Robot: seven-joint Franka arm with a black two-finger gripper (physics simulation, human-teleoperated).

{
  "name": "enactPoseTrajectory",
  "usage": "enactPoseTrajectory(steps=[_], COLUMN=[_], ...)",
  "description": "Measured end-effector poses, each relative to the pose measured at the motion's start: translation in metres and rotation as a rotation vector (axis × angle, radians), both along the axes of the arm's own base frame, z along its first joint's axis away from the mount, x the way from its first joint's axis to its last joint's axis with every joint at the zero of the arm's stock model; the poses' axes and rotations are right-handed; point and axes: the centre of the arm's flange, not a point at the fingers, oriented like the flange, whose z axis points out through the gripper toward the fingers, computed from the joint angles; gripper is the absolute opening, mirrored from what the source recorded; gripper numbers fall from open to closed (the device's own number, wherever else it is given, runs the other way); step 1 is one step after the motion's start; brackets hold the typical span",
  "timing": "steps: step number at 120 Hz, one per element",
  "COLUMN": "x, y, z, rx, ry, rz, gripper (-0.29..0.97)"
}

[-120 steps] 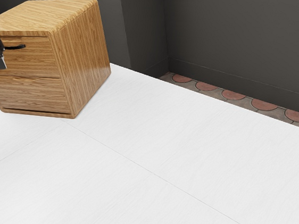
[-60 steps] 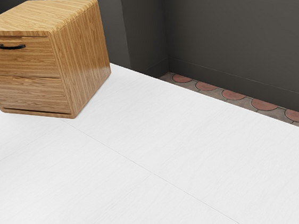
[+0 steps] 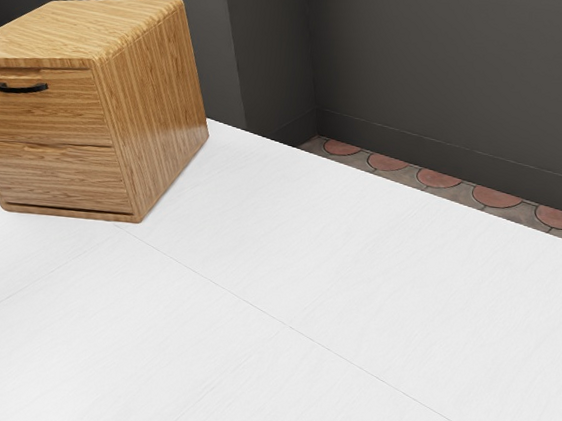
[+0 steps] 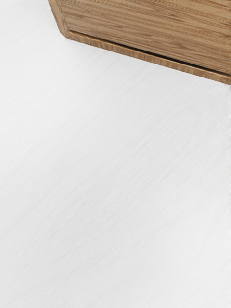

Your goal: Pull the drawer handle with one arm to open the drawer

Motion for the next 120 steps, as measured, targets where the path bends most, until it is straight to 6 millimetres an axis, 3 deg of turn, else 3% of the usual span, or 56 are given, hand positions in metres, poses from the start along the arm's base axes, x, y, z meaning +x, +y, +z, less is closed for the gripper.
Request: enactPoseTrajectory(steps=[25,76,120], x=[0.001,-0.031,-0.014], y=[0.004,0.041,0.027], z=[0.006,0.01,0.014], rx=[0.03,0.056,0.073], ry=[-0.033,-0.059,-0.081], rz=[0.0,0.083,0.042], gripper=[0.68,0.68,0.68])
